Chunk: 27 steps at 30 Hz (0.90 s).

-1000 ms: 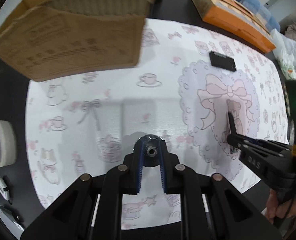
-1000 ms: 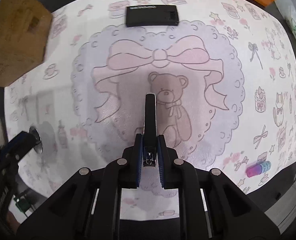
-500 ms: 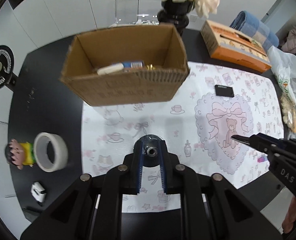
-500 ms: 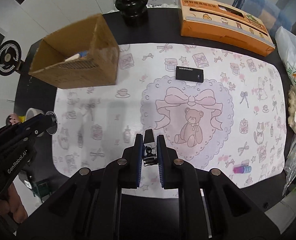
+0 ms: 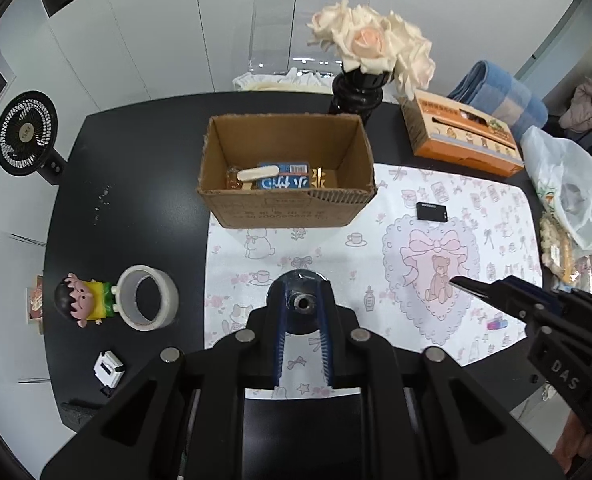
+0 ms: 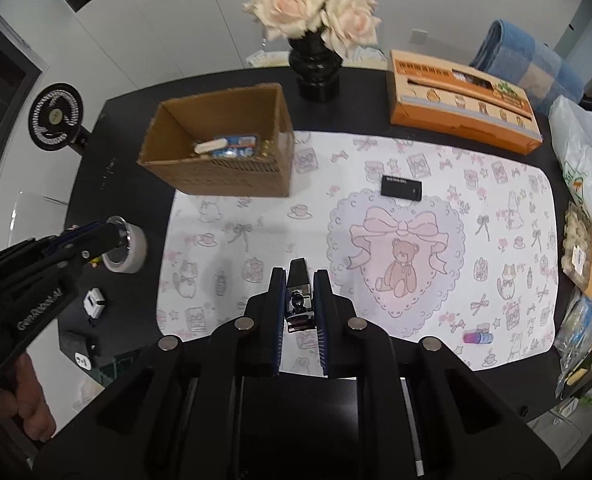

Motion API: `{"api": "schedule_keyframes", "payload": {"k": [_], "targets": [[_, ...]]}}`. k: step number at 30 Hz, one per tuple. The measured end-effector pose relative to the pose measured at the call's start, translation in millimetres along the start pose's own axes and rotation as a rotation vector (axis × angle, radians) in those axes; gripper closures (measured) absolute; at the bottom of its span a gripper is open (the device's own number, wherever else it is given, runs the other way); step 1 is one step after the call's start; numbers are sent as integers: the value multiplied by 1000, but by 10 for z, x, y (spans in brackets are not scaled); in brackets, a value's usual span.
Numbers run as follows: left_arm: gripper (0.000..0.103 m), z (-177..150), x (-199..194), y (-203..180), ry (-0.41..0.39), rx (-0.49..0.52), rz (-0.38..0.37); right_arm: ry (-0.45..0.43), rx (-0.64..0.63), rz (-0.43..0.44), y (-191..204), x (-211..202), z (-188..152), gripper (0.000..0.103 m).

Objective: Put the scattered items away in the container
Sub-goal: 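Carry the nail clipper and nut up over the cardboard box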

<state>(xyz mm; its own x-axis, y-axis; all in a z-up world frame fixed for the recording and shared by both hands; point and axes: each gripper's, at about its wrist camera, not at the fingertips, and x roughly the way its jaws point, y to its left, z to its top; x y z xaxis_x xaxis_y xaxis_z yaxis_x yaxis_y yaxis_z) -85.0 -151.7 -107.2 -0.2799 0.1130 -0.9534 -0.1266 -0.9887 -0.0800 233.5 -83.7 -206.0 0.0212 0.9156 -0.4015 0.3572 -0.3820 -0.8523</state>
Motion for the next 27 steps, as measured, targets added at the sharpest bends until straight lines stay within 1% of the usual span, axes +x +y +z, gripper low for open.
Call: {"api": "schedule_keyframes", "payload": {"k": [2, 8, 16, 19, 22, 27], "targets": [[88, 31, -27, 17, -5, -2, 13, -13, -14, 8, 73, -64, 52, 89], [88, 148, -21, 129, -7, -32, -5, -53, -55, 31, 291, -255, 209, 89], [88, 407, 25, 242, -24, -35, 9, -61, -97, 57, 478, -158, 512, 89], [88, 534, 101, 299, -24, -39, 0, -54, -108, 71, 541, -82, 658, 89], [88, 689, 212, 365, -21, -45, 6, -47, -136, 77, 616, 0, 799, 89], [88, 926, 417, 456, -1, -44, 18, -51, -139, 87, 667, 132, 1043, 89]]}}
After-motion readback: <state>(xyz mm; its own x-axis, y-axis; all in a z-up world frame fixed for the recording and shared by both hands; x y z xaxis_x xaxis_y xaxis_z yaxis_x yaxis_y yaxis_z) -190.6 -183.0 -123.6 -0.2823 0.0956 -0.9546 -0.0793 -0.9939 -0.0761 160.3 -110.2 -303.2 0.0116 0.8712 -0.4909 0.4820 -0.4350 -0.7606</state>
